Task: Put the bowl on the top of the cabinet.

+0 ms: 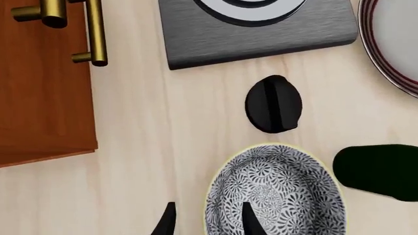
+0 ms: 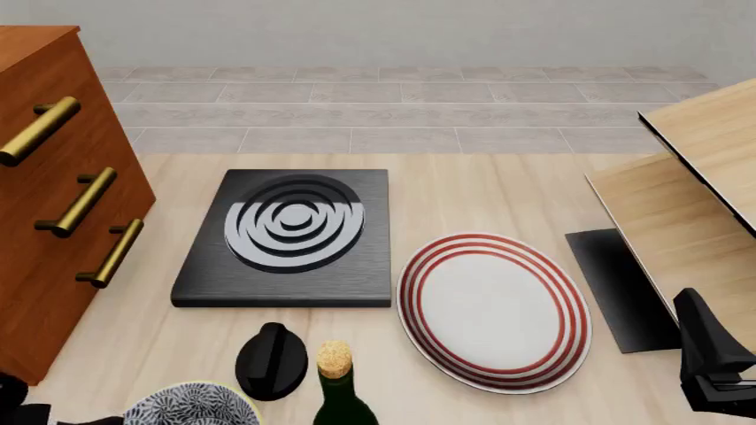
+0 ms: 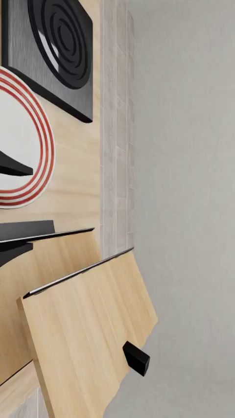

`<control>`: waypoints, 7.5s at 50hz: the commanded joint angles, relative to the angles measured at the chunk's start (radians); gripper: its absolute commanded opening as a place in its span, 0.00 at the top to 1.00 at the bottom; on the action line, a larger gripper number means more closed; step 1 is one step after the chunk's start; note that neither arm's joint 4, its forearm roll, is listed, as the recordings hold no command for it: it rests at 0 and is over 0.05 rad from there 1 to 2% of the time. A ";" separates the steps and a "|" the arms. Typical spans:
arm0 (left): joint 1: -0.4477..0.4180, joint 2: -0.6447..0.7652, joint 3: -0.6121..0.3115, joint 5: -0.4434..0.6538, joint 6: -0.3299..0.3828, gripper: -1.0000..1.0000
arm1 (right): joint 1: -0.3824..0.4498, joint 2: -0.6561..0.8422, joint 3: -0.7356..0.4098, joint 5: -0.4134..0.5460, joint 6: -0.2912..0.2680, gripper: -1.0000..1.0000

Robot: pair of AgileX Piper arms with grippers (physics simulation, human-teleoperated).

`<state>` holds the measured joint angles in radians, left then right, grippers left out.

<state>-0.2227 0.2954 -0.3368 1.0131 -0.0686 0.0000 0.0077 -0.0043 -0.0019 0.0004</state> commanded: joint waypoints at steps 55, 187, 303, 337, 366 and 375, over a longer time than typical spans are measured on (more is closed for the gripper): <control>-0.022 0.033 0.141 -0.136 0.040 0.00 | 0.000 0.000 0.000 0.000 0.000 0.00; 0.061 0.004 -0.120 -0.177 0.125 1.00 | 0.000 0.000 0.000 0.000 0.000 0.00; 0.660 0.406 -0.724 -0.559 -0.283 1.00 | 0.000 0.000 0.000 0.000 0.000 0.00; 0.848 0.523 -0.738 -0.630 -0.484 1.00 | 0.000 0.000 0.000 0.000 0.000 0.00; 0.913 0.591 -0.737 -0.646 -0.525 1.00 | 0.000 0.000 0.000 0.000 0.000 0.00; 0.928 0.620 -0.734 -0.653 -0.528 1.00 | 0.000 0.000 0.000 0.000 0.000 0.00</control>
<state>0.6899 0.8923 -1.0667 0.3695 -0.5986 0.0000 0.0077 -0.0043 -0.0019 0.0004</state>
